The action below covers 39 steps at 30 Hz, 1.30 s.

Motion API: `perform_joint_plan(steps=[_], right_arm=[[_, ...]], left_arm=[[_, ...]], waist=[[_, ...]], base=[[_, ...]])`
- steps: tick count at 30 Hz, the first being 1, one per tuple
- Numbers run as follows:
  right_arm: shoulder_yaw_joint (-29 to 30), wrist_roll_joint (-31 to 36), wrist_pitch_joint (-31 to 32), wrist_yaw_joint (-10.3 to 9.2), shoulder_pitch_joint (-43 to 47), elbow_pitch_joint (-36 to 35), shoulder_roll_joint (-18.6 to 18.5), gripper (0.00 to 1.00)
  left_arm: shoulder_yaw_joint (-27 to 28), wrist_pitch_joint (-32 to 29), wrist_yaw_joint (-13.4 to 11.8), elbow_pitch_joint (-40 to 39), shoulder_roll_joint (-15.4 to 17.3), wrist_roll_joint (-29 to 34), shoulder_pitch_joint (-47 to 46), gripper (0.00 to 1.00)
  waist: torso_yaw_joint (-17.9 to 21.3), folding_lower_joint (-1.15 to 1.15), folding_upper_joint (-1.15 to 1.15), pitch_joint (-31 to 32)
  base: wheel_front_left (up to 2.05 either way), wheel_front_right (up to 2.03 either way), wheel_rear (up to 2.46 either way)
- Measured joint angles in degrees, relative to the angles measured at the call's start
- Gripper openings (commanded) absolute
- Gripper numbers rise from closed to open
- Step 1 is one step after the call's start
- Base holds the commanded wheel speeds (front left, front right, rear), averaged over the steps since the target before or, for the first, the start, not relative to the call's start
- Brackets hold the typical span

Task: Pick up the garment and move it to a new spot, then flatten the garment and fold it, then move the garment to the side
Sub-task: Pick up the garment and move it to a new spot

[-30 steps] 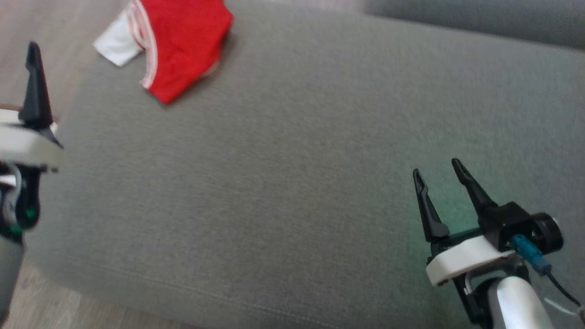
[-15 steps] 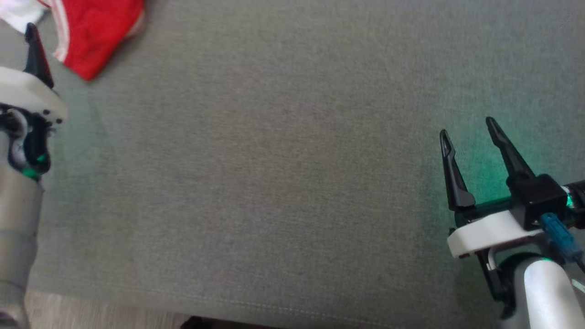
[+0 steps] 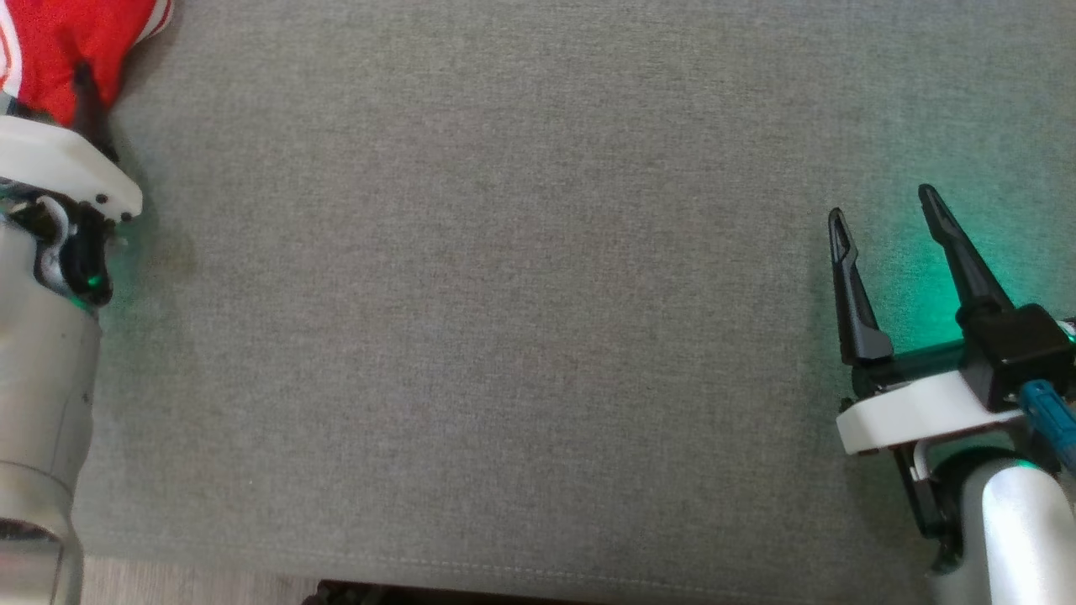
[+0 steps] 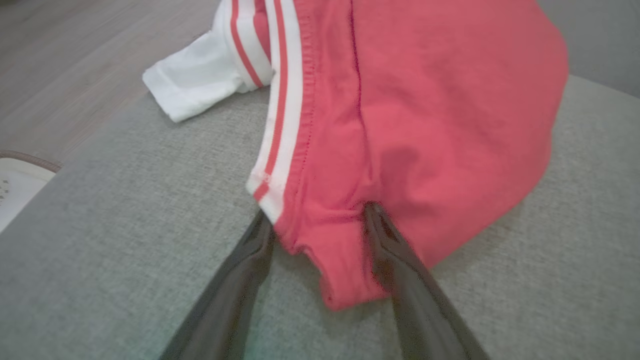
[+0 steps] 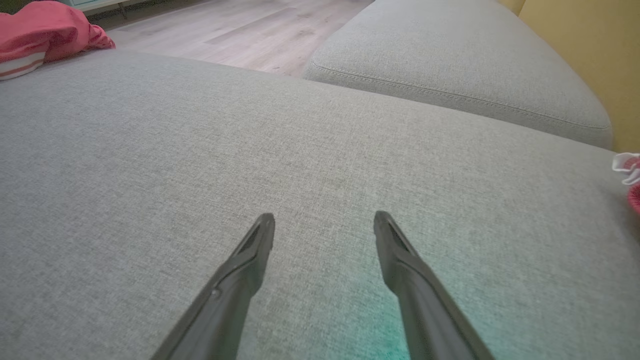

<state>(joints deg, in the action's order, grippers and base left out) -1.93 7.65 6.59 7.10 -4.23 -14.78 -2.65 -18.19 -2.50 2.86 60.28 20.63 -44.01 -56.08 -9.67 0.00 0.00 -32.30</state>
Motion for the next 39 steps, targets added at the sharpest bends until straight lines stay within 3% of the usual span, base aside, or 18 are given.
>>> perform_joint_plan(steps=[1, 2, 3, 9, 13, 19, 25, 34, 39], right_arm=[[0.05, -0.01, -0.01, 0.0, -0.16, -0.01, -0.01, 1.0], [0.09, -0.01, -0.01, 0.0, -0.16, 0.0, -0.01, 1.0], [0.14, -0.01, -0.02, 0.0, -0.16, 0.02, -0.01, 1.0], [0.48, -0.82, -1.1, 0.0, -0.24, 1.48, -0.01, 1.0], [0.4, -2.77, -2.82, 0.0, -0.74, 4.45, 0.0, 1.0], [0.38, -6.28, -5.97, 0.0, -0.85, 10.0, 0.0, 1.0], [0.65, -9.87, -8.91, 0.0, 1.24, 15.79, 0.02, 1.0], [0.98, -13.8, -12.33, 0.0, 5.77, 21.78, 0.08, 1.0], [1.07, -14.54, -13.39, 0.0, 6.29, 23.07, 0.08, 1.0]], left_arm=[[0.0, 0.03, 0.26, 0.58, -0.02, -0.05, -0.41, 0.76], [-0.05, 0.05, 0.73, 1.02, -0.03, -0.05, -0.7, 0.33], [-0.21, 0.23, 1.07, 1.52, -0.08, -0.03, -1.02, 0.0], [-1.92, 2.87, 1.99, 3.93, 0.05, 1.76, -1.41, 0.0], [-3.48, 5.11, 2.22, 4.57, 2.02, 4.07, -1.59, 0.0], [-6.34, 6.2, 2.74, 4.13, 6.5, 7.54, -4.38, 0.0], [-9.8, 4.61, 3.79, 0.29, 7.65, 9.35, -6.11, 0.0], [-12.12, -1.23, 4.31, -9.12, 6.88, 7.31, -10.04, 0.0], [-11.79, -3.05, 4.02, -14.66, 2.33, 4.46, -13.27, 0.0]], waist=[[0.12, 0.0, 0.0, -0.09], [0.23, 0.0, 0.0, -0.13], [0.35, 0.0, 0.0, -0.11], [0.69, 0.0, 0.0, 1.45], [0.99, 0.0, 0.0, 4.08], [1.98, -0.01, 0.0, 10.26], [3.7, -0.02, 0.0, 18.48], [9.05, -0.04, 0.01, 30.34], [13.69, -0.01, 0.01, 33.62]], base=[[0.0, 0.0, 0.0], [0.0, 0.0, 0.0], [0.0, 0.0, 0.0], [0.0, 0.0, 0.0], [0.0, 0.0, 0.0], [0.0, 0.0, 0.0], [0.0, 0.0, 0.0], [0.0, 0.0, 0.0], [0.0, 0.0, 0.0]])
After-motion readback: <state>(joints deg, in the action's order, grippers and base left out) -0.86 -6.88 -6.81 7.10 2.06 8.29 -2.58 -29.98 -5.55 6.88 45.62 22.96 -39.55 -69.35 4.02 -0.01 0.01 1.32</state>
